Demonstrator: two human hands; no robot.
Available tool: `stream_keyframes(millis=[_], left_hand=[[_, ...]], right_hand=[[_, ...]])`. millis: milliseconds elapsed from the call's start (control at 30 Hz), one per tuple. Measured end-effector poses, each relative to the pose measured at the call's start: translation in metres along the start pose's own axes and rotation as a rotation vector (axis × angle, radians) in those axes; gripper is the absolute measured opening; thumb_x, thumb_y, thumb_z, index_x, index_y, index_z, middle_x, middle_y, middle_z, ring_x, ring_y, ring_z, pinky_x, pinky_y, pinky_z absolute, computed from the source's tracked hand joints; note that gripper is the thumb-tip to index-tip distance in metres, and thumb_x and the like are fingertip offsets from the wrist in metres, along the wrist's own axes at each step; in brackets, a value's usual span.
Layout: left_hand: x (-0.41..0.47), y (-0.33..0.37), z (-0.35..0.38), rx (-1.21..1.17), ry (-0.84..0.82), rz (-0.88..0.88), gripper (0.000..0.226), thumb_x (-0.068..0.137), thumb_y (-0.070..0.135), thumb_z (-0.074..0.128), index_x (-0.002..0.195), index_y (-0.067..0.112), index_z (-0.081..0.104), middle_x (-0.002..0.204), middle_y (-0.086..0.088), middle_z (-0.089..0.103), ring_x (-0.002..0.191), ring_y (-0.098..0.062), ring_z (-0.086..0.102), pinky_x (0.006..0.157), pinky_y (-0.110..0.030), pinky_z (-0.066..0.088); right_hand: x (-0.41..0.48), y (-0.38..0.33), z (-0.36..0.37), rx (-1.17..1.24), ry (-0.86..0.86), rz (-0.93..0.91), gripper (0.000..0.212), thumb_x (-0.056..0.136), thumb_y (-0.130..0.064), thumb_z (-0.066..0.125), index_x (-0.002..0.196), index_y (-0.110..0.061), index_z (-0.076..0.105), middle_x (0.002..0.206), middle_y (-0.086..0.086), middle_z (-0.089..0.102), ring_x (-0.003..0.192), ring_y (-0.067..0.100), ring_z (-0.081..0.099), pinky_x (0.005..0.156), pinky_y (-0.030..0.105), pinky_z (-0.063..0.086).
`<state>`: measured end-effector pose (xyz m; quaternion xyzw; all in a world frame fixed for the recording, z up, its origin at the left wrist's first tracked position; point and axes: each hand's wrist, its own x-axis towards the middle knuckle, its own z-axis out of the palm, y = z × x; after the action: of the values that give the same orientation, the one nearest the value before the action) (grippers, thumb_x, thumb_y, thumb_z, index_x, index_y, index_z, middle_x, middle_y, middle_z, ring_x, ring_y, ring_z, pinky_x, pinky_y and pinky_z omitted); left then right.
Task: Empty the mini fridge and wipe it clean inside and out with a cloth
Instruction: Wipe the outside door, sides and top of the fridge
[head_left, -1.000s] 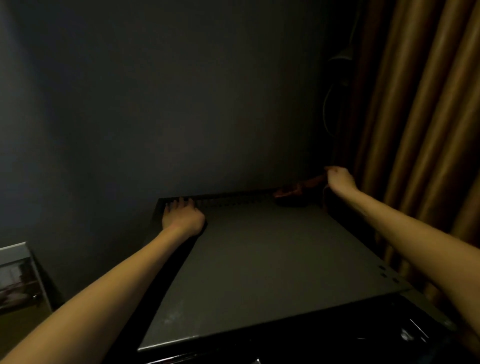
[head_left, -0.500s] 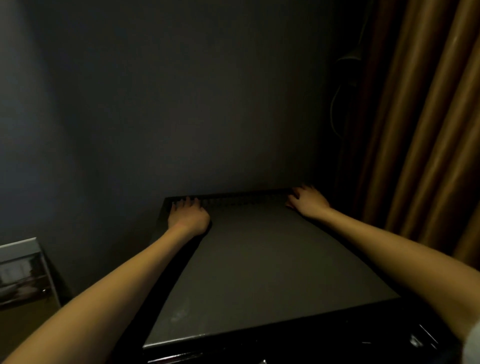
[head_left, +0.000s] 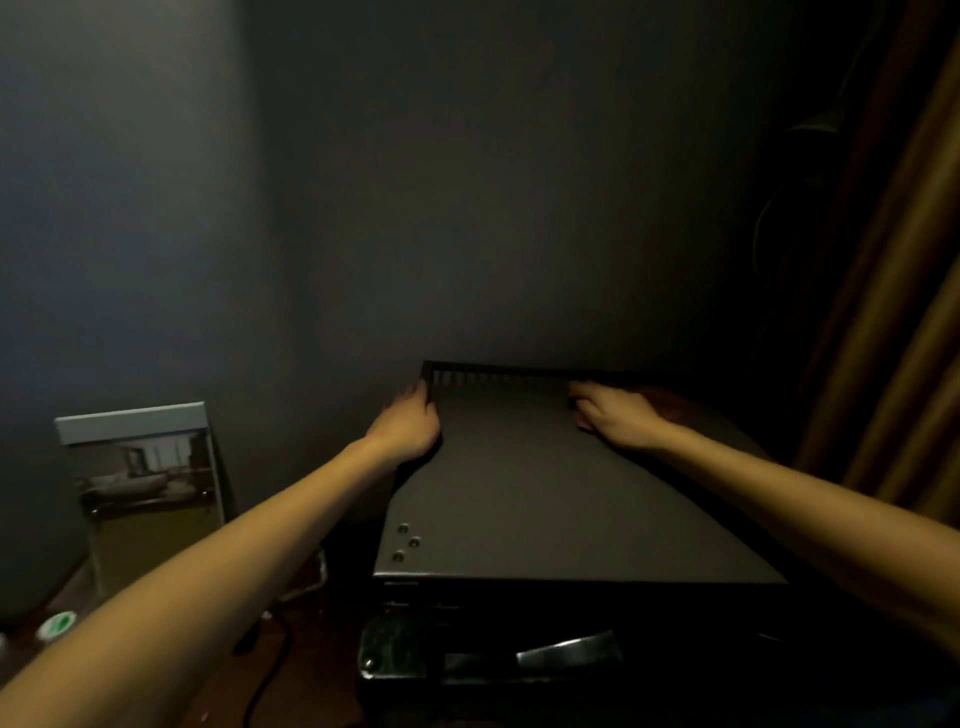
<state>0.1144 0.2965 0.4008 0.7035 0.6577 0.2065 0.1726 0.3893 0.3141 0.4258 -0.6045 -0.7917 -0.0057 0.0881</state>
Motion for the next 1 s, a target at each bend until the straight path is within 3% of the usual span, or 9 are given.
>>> stream_keyframes(millis=[167,267,333,400,533,667,833,933,1000], left_hand=[[-0.024,-0.003,0.005,-0.319,-0.028,-0.165,0.055,0.107,0.022,0.021,0.153,0.003,-0.001,0.158,-0.021,0.016,0.143,-0.033,0.025,0.111,-0.030,0.023],[-0.030,-0.010,0.011,-0.447,0.012,-0.163,0.047,0.106,0.017,0.023,0.149,-0.002,0.023,0.150,-0.025,0.034,0.136,-0.034,0.037,0.107,-0.030,0.029],[-0.038,-0.014,0.014,-0.497,-0.006,-0.155,0.043,0.106,0.018,0.022,0.137,-0.003,0.043,0.141,-0.022,0.046,0.129,-0.033,0.045,0.102,-0.031,0.034],[-0.048,-0.016,0.014,-0.538,-0.024,-0.137,0.047,0.107,0.022,0.018,0.133,-0.003,0.049,0.138,-0.023,0.048,0.129,-0.031,0.046,0.102,-0.030,0.035],[-0.067,-0.016,0.014,-0.640,-0.105,-0.136,0.051,0.107,0.029,0.016,0.138,0.001,0.044,0.140,-0.017,0.048,0.132,-0.028,0.043,0.113,-0.035,0.030],[-0.065,-0.017,0.009,-0.662,-0.145,-0.140,0.051,0.107,0.033,0.018,0.143,0.003,0.038,0.146,-0.014,0.043,0.135,-0.027,0.041,0.116,-0.041,0.028],[-0.073,-0.013,0.007,-0.682,-0.108,-0.160,0.050,0.107,0.028,0.016,0.147,0.001,0.031,0.150,-0.017,0.036,0.139,-0.029,0.034,0.117,-0.040,0.024],[-0.082,-0.008,0.007,-0.736,-0.076,-0.137,0.047,0.107,0.022,0.018,0.137,-0.005,0.043,0.141,-0.020,0.045,0.131,-0.032,0.044,0.111,-0.036,0.032],[-0.082,-0.010,0.011,-0.795,-0.086,-0.111,0.046,0.108,0.021,0.018,0.122,-0.004,0.054,0.129,-0.017,0.053,0.109,-0.031,0.056,0.094,-0.035,0.042]], right_hand=[[-0.005,-0.128,0.013,0.065,-0.016,-0.193,0.047,0.103,-0.023,0.037,0.148,-0.011,0.034,0.154,0.010,0.035,0.139,0.024,0.035,0.105,0.028,0.031],[-0.018,-0.179,0.018,0.118,-0.015,-0.240,0.053,0.100,-0.018,0.041,0.150,-0.005,0.028,0.156,0.013,0.029,0.142,0.024,0.030,0.110,0.027,0.024],[-0.030,-0.177,0.018,0.153,-0.017,-0.264,0.057,0.100,-0.020,0.043,0.151,-0.005,0.023,0.158,0.013,0.022,0.144,0.024,0.026,0.114,0.027,0.021],[-0.037,-0.150,0.017,0.127,-0.043,-0.240,0.060,0.101,-0.029,0.043,0.154,-0.014,0.018,0.161,0.012,0.011,0.148,0.026,0.015,0.116,0.028,0.012],[-0.044,-0.034,0.003,-0.118,-0.052,0.233,0.058,0.098,-0.057,0.033,0.151,-0.038,0.019,0.162,0.013,0.006,0.146,0.039,0.008,0.118,0.048,0.007],[-0.060,0.033,-0.012,-0.113,-0.087,0.529,0.058,0.099,-0.053,0.030,0.152,-0.031,0.021,0.159,0.016,0.016,0.142,0.041,0.020,0.116,0.051,0.010],[-0.066,-0.051,-0.005,-0.014,-0.026,0.257,0.050,0.103,-0.032,0.034,0.146,-0.007,0.032,0.152,0.020,0.031,0.136,0.037,0.034,0.112,0.039,0.027],[-0.089,-0.148,0.007,0.017,-0.046,-0.002,0.056,0.104,-0.030,0.034,0.151,-0.004,0.019,0.158,0.018,0.020,0.144,0.031,0.022,0.116,0.033,0.016],[-0.111,-0.193,0.014,0.038,-0.068,-0.173,0.060,0.104,-0.030,0.034,0.154,-0.007,0.010,0.161,0.014,0.010,0.148,0.026,0.012,0.119,0.030,0.008]])
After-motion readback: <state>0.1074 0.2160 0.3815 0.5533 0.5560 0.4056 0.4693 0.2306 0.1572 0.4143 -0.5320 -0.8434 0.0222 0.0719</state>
